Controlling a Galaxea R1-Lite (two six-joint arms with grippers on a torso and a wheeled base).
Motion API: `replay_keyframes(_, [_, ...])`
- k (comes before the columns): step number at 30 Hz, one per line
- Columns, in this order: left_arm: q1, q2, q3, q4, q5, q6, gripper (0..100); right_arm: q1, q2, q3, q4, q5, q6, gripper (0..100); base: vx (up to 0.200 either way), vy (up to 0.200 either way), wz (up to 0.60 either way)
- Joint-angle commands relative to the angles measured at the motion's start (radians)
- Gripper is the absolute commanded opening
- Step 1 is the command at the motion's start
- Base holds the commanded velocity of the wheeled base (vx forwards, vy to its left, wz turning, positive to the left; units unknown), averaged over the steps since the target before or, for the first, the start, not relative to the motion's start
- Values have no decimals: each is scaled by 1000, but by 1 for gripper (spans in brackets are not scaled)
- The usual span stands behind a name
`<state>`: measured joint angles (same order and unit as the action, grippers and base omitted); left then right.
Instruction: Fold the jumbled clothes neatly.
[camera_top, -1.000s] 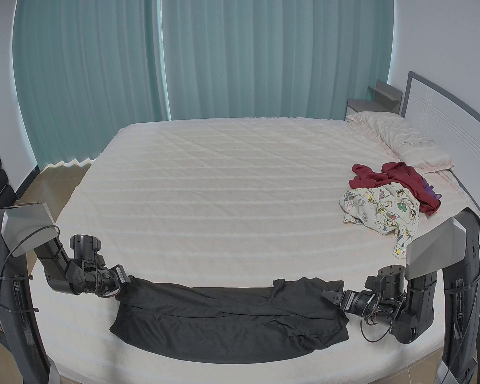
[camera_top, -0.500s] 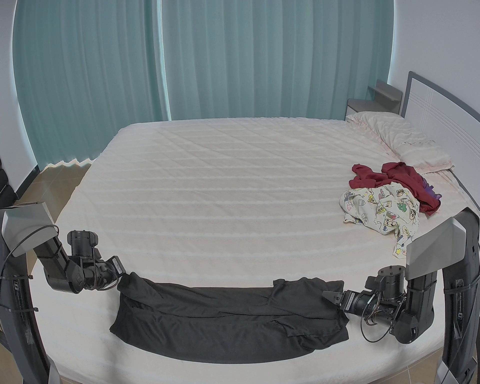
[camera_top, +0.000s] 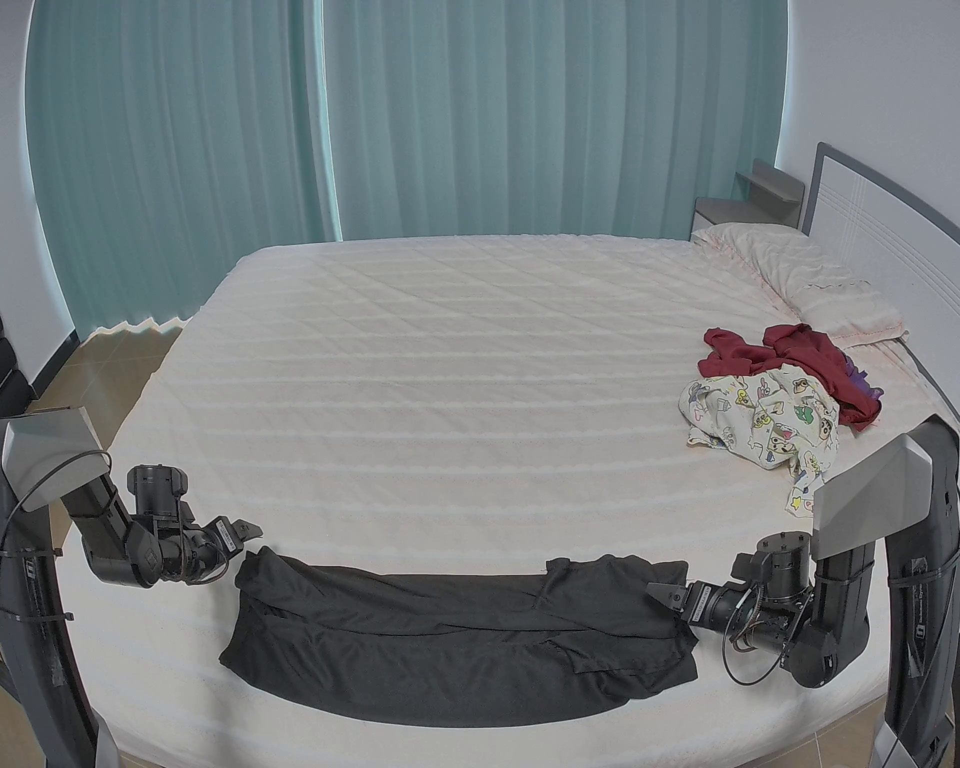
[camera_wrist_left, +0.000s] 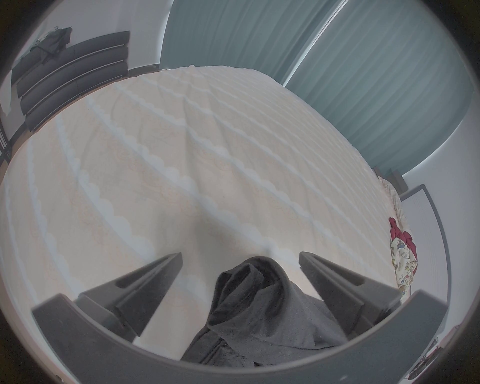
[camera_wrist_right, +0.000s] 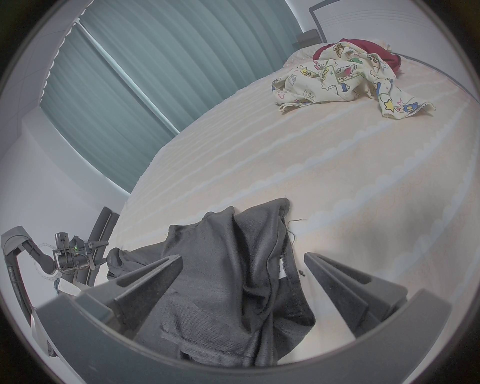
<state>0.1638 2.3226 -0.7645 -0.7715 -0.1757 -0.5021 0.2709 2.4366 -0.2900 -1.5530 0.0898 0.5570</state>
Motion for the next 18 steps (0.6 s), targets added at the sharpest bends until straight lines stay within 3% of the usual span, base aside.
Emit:
replay_keyframes(1, [29, -68, 14, 14, -25, 2, 100, -5, -5, 9, -13, -1, 0, 100, 0, 0, 0])
replay_keyframes(6, [20, -94, 39, 40, -44, -4, 100, -4, -13, 18, -13, -1, 0, 100, 0, 0, 0])
replay_keyframes(12, [6, -144, 33, 54, -39, -3, 100, 2, -64, 35, -12, 1, 11, 100, -200, 0, 0])
replay_keyframes(18, [-15, -235, 57, 196, -45, 4, 100, 5, -68, 38, -12, 1, 32, 100, -200, 0, 0])
